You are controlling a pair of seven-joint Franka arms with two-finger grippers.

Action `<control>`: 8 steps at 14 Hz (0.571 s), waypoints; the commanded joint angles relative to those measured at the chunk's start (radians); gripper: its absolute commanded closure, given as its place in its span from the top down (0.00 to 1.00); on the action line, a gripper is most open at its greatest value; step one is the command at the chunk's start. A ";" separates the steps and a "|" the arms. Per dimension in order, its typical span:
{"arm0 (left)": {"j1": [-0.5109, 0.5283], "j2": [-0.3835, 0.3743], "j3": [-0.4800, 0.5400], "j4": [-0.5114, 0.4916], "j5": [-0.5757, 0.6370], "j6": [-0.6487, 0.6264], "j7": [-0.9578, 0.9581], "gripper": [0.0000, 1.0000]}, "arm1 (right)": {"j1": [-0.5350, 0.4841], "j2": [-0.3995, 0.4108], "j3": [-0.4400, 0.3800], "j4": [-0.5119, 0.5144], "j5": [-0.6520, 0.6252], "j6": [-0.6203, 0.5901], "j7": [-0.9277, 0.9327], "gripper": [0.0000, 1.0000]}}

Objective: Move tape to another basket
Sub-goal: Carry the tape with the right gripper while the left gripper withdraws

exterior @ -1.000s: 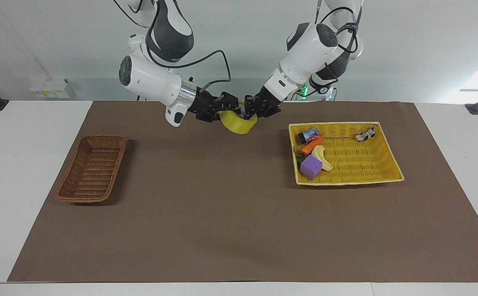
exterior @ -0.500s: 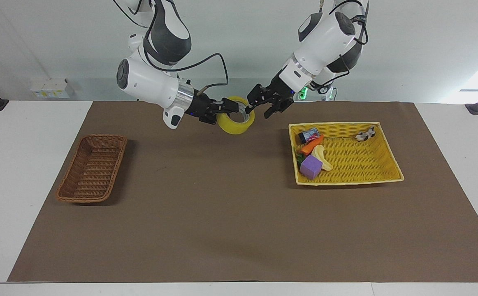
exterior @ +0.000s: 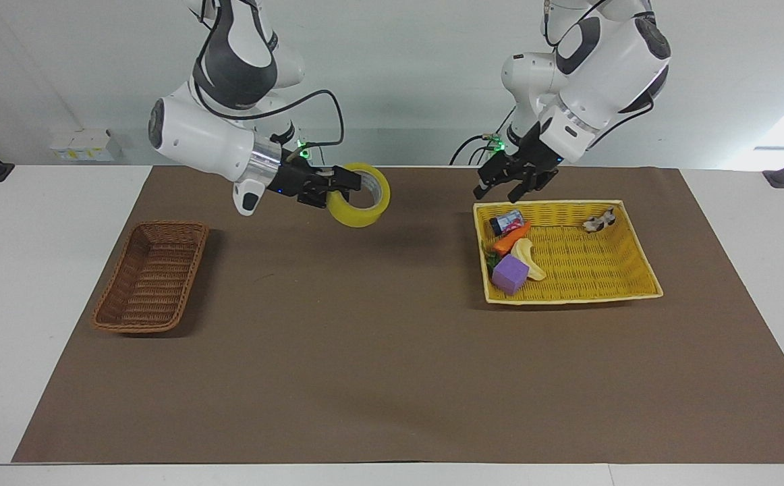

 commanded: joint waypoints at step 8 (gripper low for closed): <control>0.178 0.003 -0.001 0.134 0.401 -0.205 0.232 1.00 | -0.473 0.040 0.001 0.038 -0.329 -0.083 -0.355 0.00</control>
